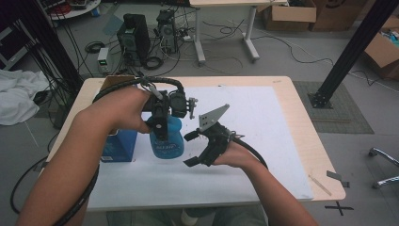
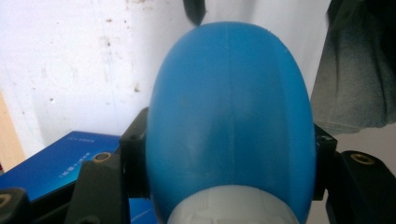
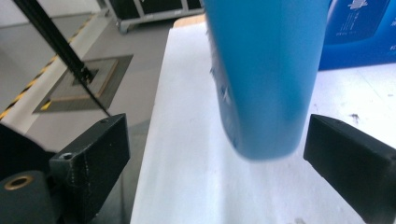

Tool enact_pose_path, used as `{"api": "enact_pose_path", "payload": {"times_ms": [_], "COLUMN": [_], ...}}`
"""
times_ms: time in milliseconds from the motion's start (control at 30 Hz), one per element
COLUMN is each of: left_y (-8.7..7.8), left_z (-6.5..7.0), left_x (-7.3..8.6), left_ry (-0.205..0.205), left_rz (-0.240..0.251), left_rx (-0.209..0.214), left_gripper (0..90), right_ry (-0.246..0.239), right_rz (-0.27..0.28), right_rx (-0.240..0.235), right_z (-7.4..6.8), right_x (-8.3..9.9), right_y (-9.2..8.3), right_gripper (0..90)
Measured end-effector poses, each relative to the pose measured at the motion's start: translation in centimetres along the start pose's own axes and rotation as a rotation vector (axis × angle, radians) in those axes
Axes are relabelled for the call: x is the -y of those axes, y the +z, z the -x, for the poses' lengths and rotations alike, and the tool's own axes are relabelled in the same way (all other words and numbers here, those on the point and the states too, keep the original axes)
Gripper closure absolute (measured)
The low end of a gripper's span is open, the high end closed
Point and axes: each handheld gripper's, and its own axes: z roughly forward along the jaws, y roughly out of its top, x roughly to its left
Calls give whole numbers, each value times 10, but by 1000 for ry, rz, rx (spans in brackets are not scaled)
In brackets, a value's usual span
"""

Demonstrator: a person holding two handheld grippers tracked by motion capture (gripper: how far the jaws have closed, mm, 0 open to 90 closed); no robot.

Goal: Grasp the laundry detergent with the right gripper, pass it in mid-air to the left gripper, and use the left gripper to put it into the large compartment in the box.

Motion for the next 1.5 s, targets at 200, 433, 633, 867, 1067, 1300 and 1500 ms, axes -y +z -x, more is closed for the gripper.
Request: {"api": "enact_pose_path", "payload": {"times_ms": [200,433,633,867,1067,1300,1500], "left_y": [-8,-16,-31,-50,-62,-77,-91], "left_z": [-2,-7,-15,-25,-40,-59,-72], "left_x": [3,10,19,33,47,69,84], "left_ry": [-14,-40,-87,-150,-234,-377,-543], "left_rz": [3,9,-11,-21,-18,24,15], "left_rx": [-1,-2,-10,-5,27,76,118], "left_gripper": [383,383,383,383,383,383,383], "right_ry": [-10,10,32,52,56,46,41], "right_rz": [-114,-255,-387,-528,-609,-668,-691], "right_rx": [44,77,65,32,13,30,32], "right_z": [-3,-3,-2,1,3,3,2], "right_x": [-9,-11,-10,-10,-10,-9,-7], "right_y": [-19,-35,-47,-59,-67,-78,-83], "right_gripper": [12,0,0,0,0,0,0]}}
